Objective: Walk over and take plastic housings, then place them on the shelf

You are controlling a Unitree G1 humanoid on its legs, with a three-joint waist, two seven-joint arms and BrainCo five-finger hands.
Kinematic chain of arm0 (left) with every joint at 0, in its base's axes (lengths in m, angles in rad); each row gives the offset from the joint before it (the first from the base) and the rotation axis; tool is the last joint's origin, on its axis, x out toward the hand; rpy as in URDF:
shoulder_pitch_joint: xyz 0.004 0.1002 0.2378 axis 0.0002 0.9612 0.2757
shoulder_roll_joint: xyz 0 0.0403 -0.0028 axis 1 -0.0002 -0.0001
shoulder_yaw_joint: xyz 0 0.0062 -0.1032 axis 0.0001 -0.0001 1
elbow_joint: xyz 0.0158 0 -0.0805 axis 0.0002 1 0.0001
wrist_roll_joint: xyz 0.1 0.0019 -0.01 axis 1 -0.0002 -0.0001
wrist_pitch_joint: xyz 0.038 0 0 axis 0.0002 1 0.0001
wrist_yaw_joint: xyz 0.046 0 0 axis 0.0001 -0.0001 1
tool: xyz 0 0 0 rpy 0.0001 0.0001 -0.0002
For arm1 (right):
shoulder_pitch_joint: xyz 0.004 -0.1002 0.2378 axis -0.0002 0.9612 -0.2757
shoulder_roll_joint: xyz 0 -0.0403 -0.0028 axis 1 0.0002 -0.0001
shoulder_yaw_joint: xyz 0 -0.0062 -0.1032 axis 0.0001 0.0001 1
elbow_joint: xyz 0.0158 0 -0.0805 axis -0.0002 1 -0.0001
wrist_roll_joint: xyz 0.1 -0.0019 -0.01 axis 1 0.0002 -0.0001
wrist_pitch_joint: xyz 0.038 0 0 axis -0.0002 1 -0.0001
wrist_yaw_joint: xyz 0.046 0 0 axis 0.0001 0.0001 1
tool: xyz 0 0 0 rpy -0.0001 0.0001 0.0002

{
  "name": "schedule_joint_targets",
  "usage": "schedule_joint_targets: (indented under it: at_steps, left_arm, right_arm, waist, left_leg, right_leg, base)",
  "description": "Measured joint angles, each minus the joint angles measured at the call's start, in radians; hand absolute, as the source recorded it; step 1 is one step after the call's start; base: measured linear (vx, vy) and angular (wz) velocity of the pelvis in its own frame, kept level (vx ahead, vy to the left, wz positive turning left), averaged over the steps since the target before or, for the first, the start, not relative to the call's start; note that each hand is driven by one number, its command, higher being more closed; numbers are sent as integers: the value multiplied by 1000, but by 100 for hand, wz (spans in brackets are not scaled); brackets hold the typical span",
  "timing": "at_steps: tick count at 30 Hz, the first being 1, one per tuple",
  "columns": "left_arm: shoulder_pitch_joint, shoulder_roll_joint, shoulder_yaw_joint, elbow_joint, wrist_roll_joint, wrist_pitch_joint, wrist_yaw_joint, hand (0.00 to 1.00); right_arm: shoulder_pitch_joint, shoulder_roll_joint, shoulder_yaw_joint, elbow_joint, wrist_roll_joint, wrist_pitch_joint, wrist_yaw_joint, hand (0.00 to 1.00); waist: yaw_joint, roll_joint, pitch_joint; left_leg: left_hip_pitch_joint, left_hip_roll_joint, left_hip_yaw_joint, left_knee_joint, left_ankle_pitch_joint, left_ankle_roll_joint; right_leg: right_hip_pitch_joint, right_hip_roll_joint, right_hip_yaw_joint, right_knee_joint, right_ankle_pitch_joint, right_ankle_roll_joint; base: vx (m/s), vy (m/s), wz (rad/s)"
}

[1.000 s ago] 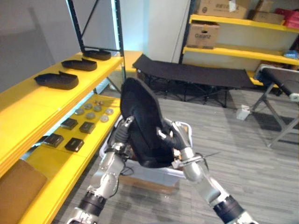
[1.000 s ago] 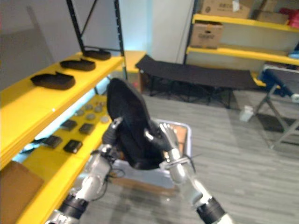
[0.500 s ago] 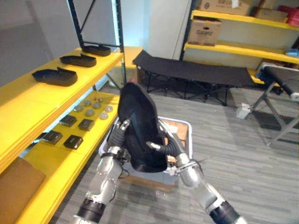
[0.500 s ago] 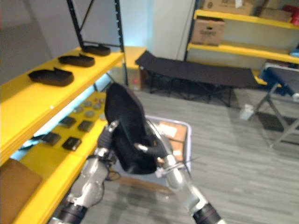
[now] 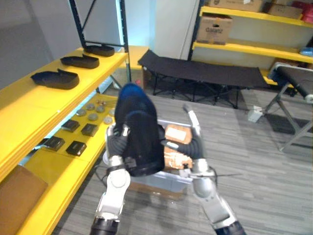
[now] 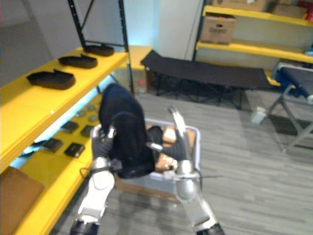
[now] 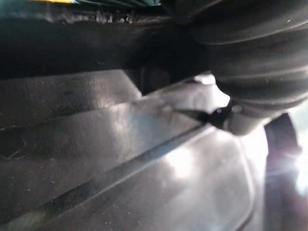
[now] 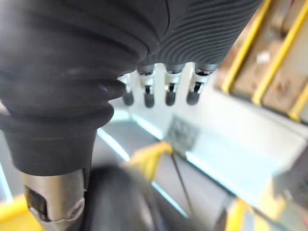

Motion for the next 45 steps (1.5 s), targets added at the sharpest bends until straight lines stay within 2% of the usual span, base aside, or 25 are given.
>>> schedule_joint_targets:
  at_steps: [4,6,9,12,14,15,21,22,25,27,28,30,31,33,36,38,39,41,45]
  left_arm:
    - [27,-3,76,-10,31,15,20,100]
    - [56,-21,127,-36,29,25,41,100]
    - [92,-43,186,-44,20,27,56,100]
    - [122,-46,215,-45,-26,24,55,100]
    - [129,-55,236,-45,-77,6,50,100]
    - [133,-61,254,-46,-123,-8,42,100]
    - [133,-82,273,-80,-242,-50,36,100]
    - [133,-84,275,-101,-265,-53,36,100]
    - [132,-100,294,-150,-268,-58,37,100]
    - [137,-101,334,-181,-267,-58,36,100]
    - [141,-102,346,-190,-267,-58,36,100]
    - [155,-106,413,-229,-265,-58,43,100]
    - [160,-108,429,-237,-264,-58,45,100]
    - [191,-115,494,-258,-264,-58,61,100]
    - [254,-114,527,-269,-264,-58,79,100]
    - [288,-113,531,-282,-263,-58,79,100]
    - [306,-114,532,-297,-263,-58,79,100]
    - [318,-114,531,-302,-263,-64,77,100]
    - [322,-114,490,-352,-253,-64,58,100]
  right_arm:
    - [137,31,-128,0,229,-13,63,0]
    - [206,59,-217,0,394,-36,87,0]
    - [284,106,-322,18,520,-52,103,0]
    - [338,119,-406,113,535,-51,104,0]
    - [352,126,-432,156,524,-25,100,0]
    - [354,129,-434,160,507,-1,99,0]
    - [316,133,-418,165,512,23,111,0]
    - [289,128,-408,181,511,28,113,0]
    - [221,113,-366,235,483,45,126,0]
    - [141,99,-318,297,412,74,129,0]
    - [119,93,-307,312,392,82,129,0]
    - [16,61,-272,371,355,93,129,0]
    - [-8,58,-269,383,352,94,128,0]
    - [-109,30,-249,413,315,100,125,0]
    - [-221,14,-209,413,247,111,125,0]
    - [-273,14,-181,413,199,111,126,0]
    - [-303,17,-153,413,194,109,126,0]
    - [-333,20,-125,411,192,98,126,0]
    - [-240,-6,-151,385,192,88,128,0]
  waist:
    - [-6,4,2]
    - [-7,10,7]
    - [-27,18,14]
    - [-35,23,20]
    - [-35,24,22]
    - [-40,26,24]
    - [-41,32,39]
    - [-28,31,47]
    - [-21,28,50]
    - [22,27,53]
    - [33,27,54]
    - [88,27,58]
    - [103,27,59]
    - [156,26,68]
    - [217,19,75]
    - [230,17,78]
    - [236,4,83]
    - [247,-17,93]
    - [218,-31,116]
  left_leg:
    - [1,-1,12,0,-9,-1]
    - [3,-1,37,0,-17,-2]
    - [3,-1,51,1,-23,-1]
    - [12,0,69,8,-37,-3]
    - [20,1,88,18,-51,-3]
    - [20,1,95,30,-63,-4]
    - [1,1,89,59,-83,-2]
    - [-2,1,85,59,-83,-2]
    - [-45,0,11,76,-82,-1]
    - [-73,-4,-79,89,-81,0]
    - [-79,-8,-106,90,-79,3]
    - [-113,-29,-226,93,-68,9]
    - [-123,-35,-256,95,-64,11]
    - [-160,-60,-361,114,-60,16]
    - [-169,-70,-441,126,-60,16]
    - [-160,-58,-445,126,-60,16]
    - [-148,-51,-435,126,-60,16]
    - [-140,-47,-421,139,-68,6]
    - [-195,-16,-270,204,-85,15]
  right_leg:
    - [-7,0,10,-1,5,8]
    - [-24,0,33,-2,7,10]
    - [-34,0,47,-2,8,11]
    - [-36,1,66,-4,9,12]
    - [-37,2,85,-6,9,12]
    - [-36,0,91,-9,9,13]
    - [-36,-3,86,-13,9,13]
    - [-32,-3,82,-13,9,13]
    - [-11,-6,6,-12,9,13]
    - [36,-5,-87,-12,8,13]
    - [48,-5,-114,-11,8,13]
    - [103,-6,-240,-4,6,11]
    - [113,-7,-272,1,5,9]
    - [156,-5,-375,19,1,5]
    - [195,0,-436,43,-1,3]
    - [194,-1,-430,70,-19,-2]
    - [193,3,-407,69,-46,-19]
    - [199,13,-376,52,-50,-22]
    - [165,25,-372,68,-84,4]
  base:
    - [24,8,-11]
    - [26,13,-26]
    - [26,5,-16]
    - [25,2,-19]
    - [14,3,-25]
    - [8,4,-24]
    - [4,-1,1]
    - [20,-12,23]
    - [25,-16,68]
    - [52,-21,108]
    - [53,-8,131]
    - [50,4,150]
    - [58,7,151]
    - [59,-1,139]
    - [80,-32,89]
    - [76,-35,14]
    - [56,-68,-36]
    - [24,-91,-45]
    - [-56,-40,-14]
